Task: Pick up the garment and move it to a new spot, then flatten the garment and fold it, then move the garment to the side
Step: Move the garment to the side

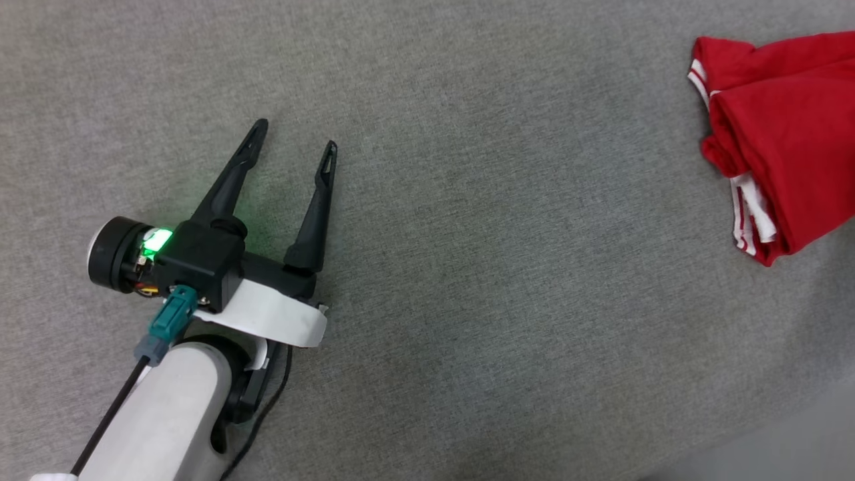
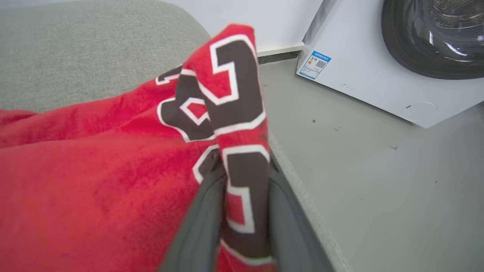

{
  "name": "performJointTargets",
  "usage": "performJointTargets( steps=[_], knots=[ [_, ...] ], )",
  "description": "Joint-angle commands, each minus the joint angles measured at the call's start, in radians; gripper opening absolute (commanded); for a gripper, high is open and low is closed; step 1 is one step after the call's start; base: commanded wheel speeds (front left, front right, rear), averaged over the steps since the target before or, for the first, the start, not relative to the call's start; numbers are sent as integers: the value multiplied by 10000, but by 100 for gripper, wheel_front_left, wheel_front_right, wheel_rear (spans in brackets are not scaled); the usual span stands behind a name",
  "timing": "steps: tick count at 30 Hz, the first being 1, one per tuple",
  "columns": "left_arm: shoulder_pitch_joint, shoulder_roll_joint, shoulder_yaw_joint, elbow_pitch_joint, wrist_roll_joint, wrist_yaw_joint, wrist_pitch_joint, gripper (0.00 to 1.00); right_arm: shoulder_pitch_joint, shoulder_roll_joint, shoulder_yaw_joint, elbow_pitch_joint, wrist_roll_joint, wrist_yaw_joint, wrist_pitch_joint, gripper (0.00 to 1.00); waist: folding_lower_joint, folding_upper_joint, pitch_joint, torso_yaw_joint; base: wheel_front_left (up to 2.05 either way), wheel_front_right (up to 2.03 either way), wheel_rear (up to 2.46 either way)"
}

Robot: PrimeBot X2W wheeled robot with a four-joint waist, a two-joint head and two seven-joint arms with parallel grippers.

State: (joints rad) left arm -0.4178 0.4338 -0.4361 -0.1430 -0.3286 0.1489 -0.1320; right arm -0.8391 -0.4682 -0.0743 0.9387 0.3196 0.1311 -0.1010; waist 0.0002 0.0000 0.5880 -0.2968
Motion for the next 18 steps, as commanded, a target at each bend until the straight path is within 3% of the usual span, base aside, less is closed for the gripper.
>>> performJointTargets(
  steps=[1, 5, 10, 18],
  knots=[
    [-126, 34, 7, -8, 35, -40, 9, 100, -282, 23, -84, 169, -177, -7, -267, 100, -2, 0, 100, 60, 0, 0, 0],
    [-50, -6, -9, 121, -90, -50, -65, 100, -511, -79, -323, 665, -817, -9, -1266, 100, -2, 0, -46, 129, 0, 0, 0],
    [273, -200, 18, 459, -299, 18, -409, 100, -289, -36, -521, 312, -1050, -9, -1614, 100, -2, 0, -713, 276, 0, 0, 0],
    [1223, -716, 264, 1217, -768, 326, -1086, 100, 1651, 308, -376, -2132, -959, -7, -1633, 100, -2, 0, -2521, 792, 0, 0, 0]
  ],
)
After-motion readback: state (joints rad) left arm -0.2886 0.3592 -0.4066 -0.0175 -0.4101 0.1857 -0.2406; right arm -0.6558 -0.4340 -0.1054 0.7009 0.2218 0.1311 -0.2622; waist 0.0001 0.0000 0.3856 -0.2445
